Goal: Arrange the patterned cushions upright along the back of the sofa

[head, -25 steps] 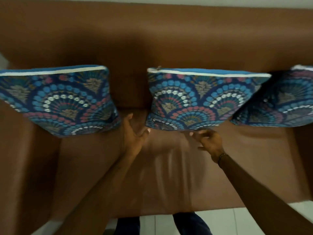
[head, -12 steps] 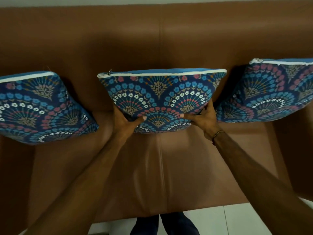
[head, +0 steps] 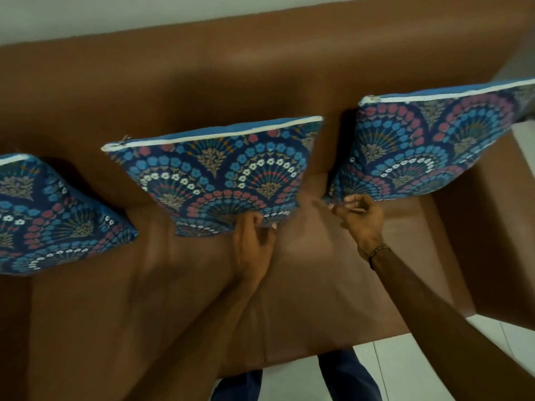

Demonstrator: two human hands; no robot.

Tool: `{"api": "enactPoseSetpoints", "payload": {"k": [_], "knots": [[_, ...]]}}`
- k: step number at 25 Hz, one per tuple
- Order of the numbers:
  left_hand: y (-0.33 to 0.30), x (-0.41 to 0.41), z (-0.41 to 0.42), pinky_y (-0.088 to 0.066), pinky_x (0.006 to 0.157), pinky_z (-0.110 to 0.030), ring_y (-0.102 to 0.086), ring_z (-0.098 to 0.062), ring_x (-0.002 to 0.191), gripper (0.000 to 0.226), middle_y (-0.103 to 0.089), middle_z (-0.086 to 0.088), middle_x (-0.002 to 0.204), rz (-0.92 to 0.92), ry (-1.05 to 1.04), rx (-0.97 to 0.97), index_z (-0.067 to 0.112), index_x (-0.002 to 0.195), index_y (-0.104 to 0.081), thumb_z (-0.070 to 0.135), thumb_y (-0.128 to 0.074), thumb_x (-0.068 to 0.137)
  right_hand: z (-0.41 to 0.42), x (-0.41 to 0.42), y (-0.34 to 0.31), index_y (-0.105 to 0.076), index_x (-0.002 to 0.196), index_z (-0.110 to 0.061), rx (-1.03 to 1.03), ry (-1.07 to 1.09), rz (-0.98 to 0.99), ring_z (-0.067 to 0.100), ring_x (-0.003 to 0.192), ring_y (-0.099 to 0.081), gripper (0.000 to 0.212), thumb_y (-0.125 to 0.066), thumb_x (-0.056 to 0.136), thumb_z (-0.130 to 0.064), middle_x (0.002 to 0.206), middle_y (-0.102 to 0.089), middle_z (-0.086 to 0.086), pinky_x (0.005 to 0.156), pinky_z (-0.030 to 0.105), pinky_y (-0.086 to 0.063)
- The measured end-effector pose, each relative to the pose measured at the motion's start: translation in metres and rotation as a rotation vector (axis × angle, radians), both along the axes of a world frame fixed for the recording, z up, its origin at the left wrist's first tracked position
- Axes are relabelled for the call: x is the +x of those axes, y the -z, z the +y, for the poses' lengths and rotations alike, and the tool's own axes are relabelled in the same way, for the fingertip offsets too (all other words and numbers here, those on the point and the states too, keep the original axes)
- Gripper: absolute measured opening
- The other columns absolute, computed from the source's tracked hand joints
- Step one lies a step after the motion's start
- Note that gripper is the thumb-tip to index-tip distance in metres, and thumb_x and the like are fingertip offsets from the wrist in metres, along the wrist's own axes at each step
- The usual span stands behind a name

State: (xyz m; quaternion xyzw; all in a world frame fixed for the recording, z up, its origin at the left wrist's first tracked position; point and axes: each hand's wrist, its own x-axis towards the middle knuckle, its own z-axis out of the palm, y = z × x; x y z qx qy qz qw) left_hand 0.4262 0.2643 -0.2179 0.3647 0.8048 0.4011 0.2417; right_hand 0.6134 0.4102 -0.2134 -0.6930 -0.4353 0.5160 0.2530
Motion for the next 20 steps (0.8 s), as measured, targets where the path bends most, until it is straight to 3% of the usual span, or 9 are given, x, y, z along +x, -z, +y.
{"api": "enactPoseSetpoints", "payload": {"k": [1, 3, 6, 9, 11, 13, 15, 17, 20], "knots": [[-0.002, 0.017, 0.016, -0.053, 0.086, -0.035, -0.055, -0.010, 0.094, 0.027, -0.065, -0.014, 0.107, -0.011, 0.042, 0.011, 0.005, 0.108, -0.063, 0.018, -0.078, 0.089, 0.008, 0.020, -0.002, -0.063, 0.084, -0.022, 0.023, 0.059, -0.035, 0.032, 0.092, -0.072, 0.028, -0.089, 0.078, -0.017, 0.081, -0.063, -0.002, 0.086, 0.054, -0.062], [-0.010, 0.066, 0.059, -0.048, 0.095, -0.025, -0.052, -0.002, 0.106, 0.045, -0.063, -0.015, 0.129, -0.062, 0.142, 0.042, 0.007, 0.130, -0.061, 0.018, -0.080, 0.090, 0.036, 0.074, -0.011, -0.062, 0.080, -0.027, 0.095, 0.212, -0.074, 0.026, 0.084, -0.072, 0.027, -0.088, 0.078, -0.021, 0.076, -0.065, -0.002, 0.083, 0.058, -0.062], [-0.011, 0.115, 0.122, -0.046, 0.114, -0.044, -0.050, -0.024, 0.139, 0.087, -0.041, -0.011, 0.162, -0.239, 0.218, -0.001, 0.018, 0.159, -0.034, 0.035, -0.082, 0.088, 0.097, 0.145, -0.025, -0.061, 0.093, -0.028, 0.269, 0.339, -0.092, 0.019, 0.082, -0.071, 0.038, -0.090, 0.067, -0.029, 0.082, -0.065, -0.009, 0.083, 0.056, -0.061], [-0.005, 0.140, 0.183, -0.037, 0.122, -0.058, -0.033, -0.033, 0.154, 0.120, -0.023, -0.011, 0.171, -0.333, 0.146, 0.027, 0.023, 0.165, -0.008, 0.049, -0.083, 0.076, 0.170, 0.191, -0.034, -0.041, 0.131, -0.026, 0.188, 0.097, 0.072, -0.001, 0.095, -0.062, 0.086, -0.096, 0.067, -0.011, 0.114, -0.059, -0.013, 0.087, 0.034, -0.063], [0.000, 0.152, 0.209, -0.035, 0.124, -0.058, -0.031, -0.032, 0.156, 0.124, -0.025, -0.013, 0.170, -0.322, 0.116, 0.066, 0.019, 0.165, -0.006, 0.050, -0.084, 0.074, 0.203, 0.198, -0.040, -0.033, 0.144, -0.032, 0.071, -0.072, 0.142, 0.002, 0.098, -0.063, 0.117, -0.102, 0.050, -0.022, 0.129, -0.057, -0.013, 0.078, 0.030, -0.062], [0.004, 0.167, 0.216, -0.034, 0.125, -0.056, -0.031, -0.030, 0.156, 0.121, -0.026, -0.013, 0.170, -0.328, 0.098, 0.093, 0.016, 0.166, -0.005, 0.046, -0.083, 0.079, 0.214, 0.200, -0.041, -0.035, 0.151, -0.031, 0.031, -0.096, 0.188, 0.013, 0.098, -0.068, 0.114, -0.100, 0.059, -0.017, 0.129, -0.061, -0.013, 0.069, 0.030, -0.064], [0.001, 0.170, 0.211, -0.033, 0.127, -0.050, -0.029, -0.023, 0.156, 0.112, -0.021, -0.006, 0.171, -0.332, 0.138, 0.087, 0.014, 0.166, -0.003, 0.031, -0.083, 0.089, 0.208, 0.210, -0.029, -0.038, 0.152, -0.030, 0.051, -0.026, 0.235, 0.021, 0.113, -0.070, 0.105, -0.096, 0.066, -0.011, 0.134, -0.065, -0.008, 0.080, 0.039, -0.065], [-0.010, 0.161, 0.199, -0.032, 0.126, -0.041, -0.030, -0.013, 0.150, 0.105, -0.025, 0.001, 0.166, -0.241, 0.203, 0.050, 0.015, 0.165, -0.004, 0.021, -0.080, 0.093, 0.183, 0.207, -0.032, -0.043, 0.148, -0.028, 0.034, 0.064, 0.217, 0.021, 0.121, -0.068, 0.107, -0.100, 0.057, -0.030, 0.137, -0.065, -0.003, 0.094, 0.048, -0.061], [-0.045, 0.141, 0.170, -0.031, 0.125, -0.040, -0.032, -0.024, 0.154, 0.100, -0.025, -0.013, 0.171, -0.048, 0.190, 0.039, 0.011, 0.167, -0.005, 0.026, -0.075, 0.097, 0.136, 0.178, -0.063, -0.044, 0.147, -0.020, 0.137, 0.029, -0.035, 0.027, 0.126, -0.063, 0.103, -0.090, 0.061, -0.051, 0.141, -0.062, 0.005, 0.104, 0.051, -0.054]]}}
